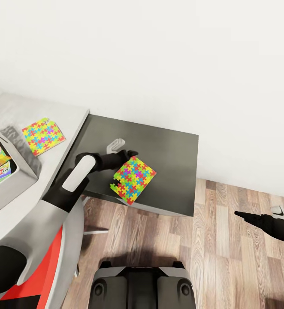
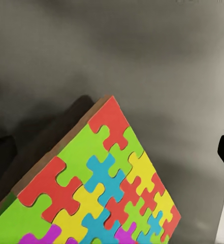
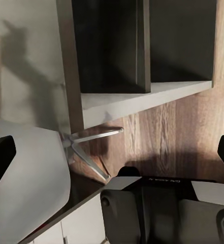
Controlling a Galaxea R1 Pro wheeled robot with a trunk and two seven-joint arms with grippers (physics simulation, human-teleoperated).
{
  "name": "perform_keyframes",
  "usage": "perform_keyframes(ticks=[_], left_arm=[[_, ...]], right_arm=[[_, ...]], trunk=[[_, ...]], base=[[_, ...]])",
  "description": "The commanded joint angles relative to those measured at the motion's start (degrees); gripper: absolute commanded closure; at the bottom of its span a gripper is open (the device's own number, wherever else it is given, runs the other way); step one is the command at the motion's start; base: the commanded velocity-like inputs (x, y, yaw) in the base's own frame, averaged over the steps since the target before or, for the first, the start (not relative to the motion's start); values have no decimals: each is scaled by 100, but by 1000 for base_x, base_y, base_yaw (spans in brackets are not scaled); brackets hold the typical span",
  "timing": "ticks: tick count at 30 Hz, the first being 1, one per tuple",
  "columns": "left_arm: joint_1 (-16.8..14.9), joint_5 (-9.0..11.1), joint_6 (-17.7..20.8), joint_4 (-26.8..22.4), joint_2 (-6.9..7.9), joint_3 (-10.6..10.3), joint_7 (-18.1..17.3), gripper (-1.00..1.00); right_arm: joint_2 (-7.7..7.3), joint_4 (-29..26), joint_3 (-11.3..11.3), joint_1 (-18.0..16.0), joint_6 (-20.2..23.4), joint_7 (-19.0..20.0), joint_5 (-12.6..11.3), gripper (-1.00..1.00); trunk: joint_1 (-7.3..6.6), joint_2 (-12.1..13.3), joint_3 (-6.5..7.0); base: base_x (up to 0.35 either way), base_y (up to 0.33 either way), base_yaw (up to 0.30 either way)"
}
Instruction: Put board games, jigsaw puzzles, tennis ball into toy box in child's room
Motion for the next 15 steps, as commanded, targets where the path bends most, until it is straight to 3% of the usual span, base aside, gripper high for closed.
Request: perform_keyframes(ticks=[1,8,11,15], left_arm=[[-4,-52,32,152,20,31,72,-100],[2,-57,139,-97,99,466,181,-100],[1,-41,260,-227,127,631,372,-100],[-1,-12,543,-461,169,916,890,-100]], right_arm=[[-1,1,-6,-5,22,54,51,-100],[-1,1,-6,-4,22,54,48,-100],[-1,1,-6,-4,22,54,48,-100],[-1,1,-6,-3,22,54,47,-100]], trunk=[[5,-7,-7],[5,-7,-7],[5,-7,-7],[5,-7,-7]], base=[[-3,-1,0],[-2,-1,0],[0,0,0],[0,0,0]])
